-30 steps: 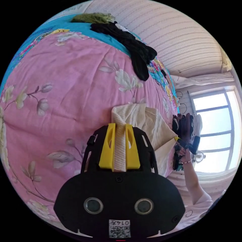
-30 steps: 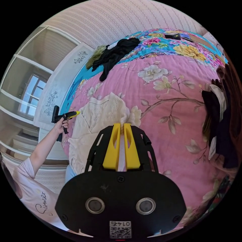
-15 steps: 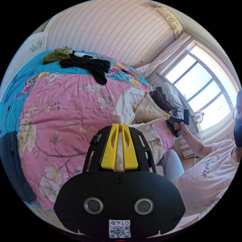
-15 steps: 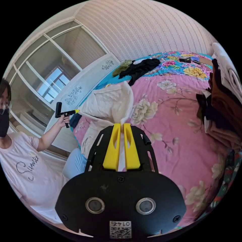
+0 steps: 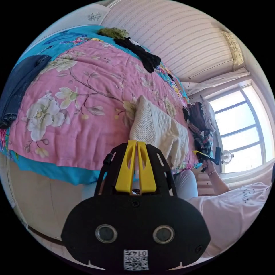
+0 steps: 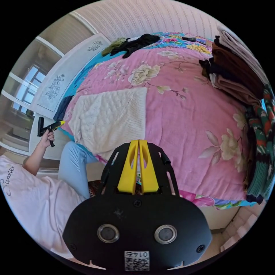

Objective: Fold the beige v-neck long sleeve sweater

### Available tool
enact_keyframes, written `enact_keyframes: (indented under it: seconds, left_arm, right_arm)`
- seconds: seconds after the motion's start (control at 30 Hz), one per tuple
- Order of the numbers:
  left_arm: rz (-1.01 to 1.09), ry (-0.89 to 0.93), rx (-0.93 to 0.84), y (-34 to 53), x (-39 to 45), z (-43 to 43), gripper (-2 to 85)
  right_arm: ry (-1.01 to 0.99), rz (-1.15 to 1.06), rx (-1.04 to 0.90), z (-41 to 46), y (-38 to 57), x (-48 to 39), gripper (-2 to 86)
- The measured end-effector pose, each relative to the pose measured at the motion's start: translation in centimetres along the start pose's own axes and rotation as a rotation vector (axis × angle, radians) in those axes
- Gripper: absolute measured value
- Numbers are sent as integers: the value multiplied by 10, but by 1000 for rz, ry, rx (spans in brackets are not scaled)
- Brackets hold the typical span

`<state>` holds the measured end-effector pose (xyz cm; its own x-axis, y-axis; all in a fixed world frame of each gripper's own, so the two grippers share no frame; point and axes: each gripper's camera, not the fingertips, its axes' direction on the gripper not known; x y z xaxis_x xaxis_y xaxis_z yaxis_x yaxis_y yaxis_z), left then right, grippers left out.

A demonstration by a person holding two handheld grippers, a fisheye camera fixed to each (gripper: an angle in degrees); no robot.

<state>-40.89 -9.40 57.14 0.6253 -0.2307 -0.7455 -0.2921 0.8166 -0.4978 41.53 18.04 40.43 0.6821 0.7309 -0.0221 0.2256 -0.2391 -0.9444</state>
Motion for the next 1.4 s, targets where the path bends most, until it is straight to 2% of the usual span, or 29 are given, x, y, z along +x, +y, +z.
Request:
enact_keyframes:
  seconds: [0.07,0.13,0.3,0.43,0.57,0.67,0.8,1.0,1.13,1.23,1.3,1.4]
  left_arm:
    - [68,-26,-10,10,23,8,43]
    - [118,-38,-35,18,41,22,64]
    - [211,-91,-152,33,74,74,85]
    - [217,-203,-259,42,71,113,70]
    - [131,-97,-274,40,51,106,9]
    - [160,-48,-245,47,46,85,-3]
    - [162,34,-293,57,39,76,1]
    - [116,-12,-318,68,30,85,60]
    - [95,-179,-177,63,24,60,66]
    - [43,-191,-101,54,15,57,76]
    - [33,-203,-119,49,13,70,79]
    - [24,-235,-205,46,7,105,67]
  right_arm:
    - [-86,-35,50,3,4,-21,28]
    - [-90,-98,66,15,8,-47,51]
    - [-66,-362,-57,81,20,-130,90]
    - [246,-521,-179,145,36,-165,82]
    - [171,-404,-220,146,33,-148,33]
    - [93,-359,-212,126,39,-131,21]
    - [-7,-408,-210,109,53,-123,18]
    - [16,-397,-276,136,62,-122,53]
    - [85,-296,-106,122,58,-112,62]
    - [27,-226,-55,126,50,-106,56]
    - [-43,-251,-78,140,47,-116,45]
    - [50,-379,-165,179,50,-146,35]
